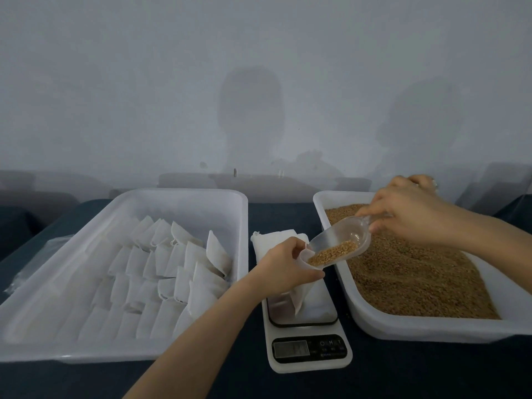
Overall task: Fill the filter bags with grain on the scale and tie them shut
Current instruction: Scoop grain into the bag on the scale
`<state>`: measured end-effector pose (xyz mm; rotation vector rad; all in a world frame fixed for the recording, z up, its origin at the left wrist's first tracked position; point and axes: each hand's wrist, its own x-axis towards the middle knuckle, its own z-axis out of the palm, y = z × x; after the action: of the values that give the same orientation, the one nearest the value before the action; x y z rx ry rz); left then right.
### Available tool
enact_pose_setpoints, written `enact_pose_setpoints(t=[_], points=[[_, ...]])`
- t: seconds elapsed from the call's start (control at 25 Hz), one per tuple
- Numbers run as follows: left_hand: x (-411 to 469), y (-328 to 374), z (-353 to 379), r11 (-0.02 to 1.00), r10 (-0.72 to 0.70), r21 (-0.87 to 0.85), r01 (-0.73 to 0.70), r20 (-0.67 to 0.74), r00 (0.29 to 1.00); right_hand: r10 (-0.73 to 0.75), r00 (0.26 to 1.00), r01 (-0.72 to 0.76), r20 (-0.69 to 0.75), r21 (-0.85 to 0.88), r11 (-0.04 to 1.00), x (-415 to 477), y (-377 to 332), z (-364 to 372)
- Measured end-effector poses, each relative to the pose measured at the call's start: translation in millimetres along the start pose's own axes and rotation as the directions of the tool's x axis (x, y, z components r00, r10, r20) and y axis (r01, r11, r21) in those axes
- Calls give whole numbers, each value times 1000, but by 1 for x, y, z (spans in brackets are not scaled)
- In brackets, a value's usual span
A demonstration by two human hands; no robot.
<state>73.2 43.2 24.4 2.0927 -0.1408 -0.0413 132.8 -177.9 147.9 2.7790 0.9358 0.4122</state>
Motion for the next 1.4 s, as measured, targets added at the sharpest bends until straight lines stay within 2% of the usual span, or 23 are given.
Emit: enact_pose_setpoints(t=[0.2, 0.44, 0.52, 0.6, 0.72, 0.8, 1.04, 1.24, 1.4], points=[[-2, 1, 0, 1000, 1, 5, -1, 5, 1000, -22, 1000, 22, -12, -15, 1000, 3, -3, -4], [-1, 1, 0, 1000, -14, 19, 14, -4, 1000, -103, 994, 94, -38, -185, 978, 0, -21, -20], [-1, 2, 0, 1000, -17, 17, 17, 1, 1000, -175, 982, 149, -73, -279, 949, -4, -32, -26], [-2, 2, -1, 1000, -14, 10, 14, 0, 1000, -297, 941, 218, -162, -383, 898, -9, -43, -29], [-2, 3, -1, 1000, -4, 2, 4, 4, 1000, -437, 825, 256, -359, -452, 854, -13, -52, -30], [-3, 3, -1, 1000, -2, 0, 2, 1, 1000, -484, 787, 266, -382, -499, 825, -15, -57, -31], [-2, 3, -3, 1000, -16, 3, 16, 24, 1000, -487, 791, 268, -370, -506, 820, -17, -55, -32], [-4, 4, -14, 999, -38, -19, 40, 103, 994, -462, 804, 273, -374, -458, 846, -19, -48, -26], [-4, 0, -19, 990, -28, -134, 47, 141, 990, -488, 789, 277, -374, -493, 825, -19, -42, -19]])
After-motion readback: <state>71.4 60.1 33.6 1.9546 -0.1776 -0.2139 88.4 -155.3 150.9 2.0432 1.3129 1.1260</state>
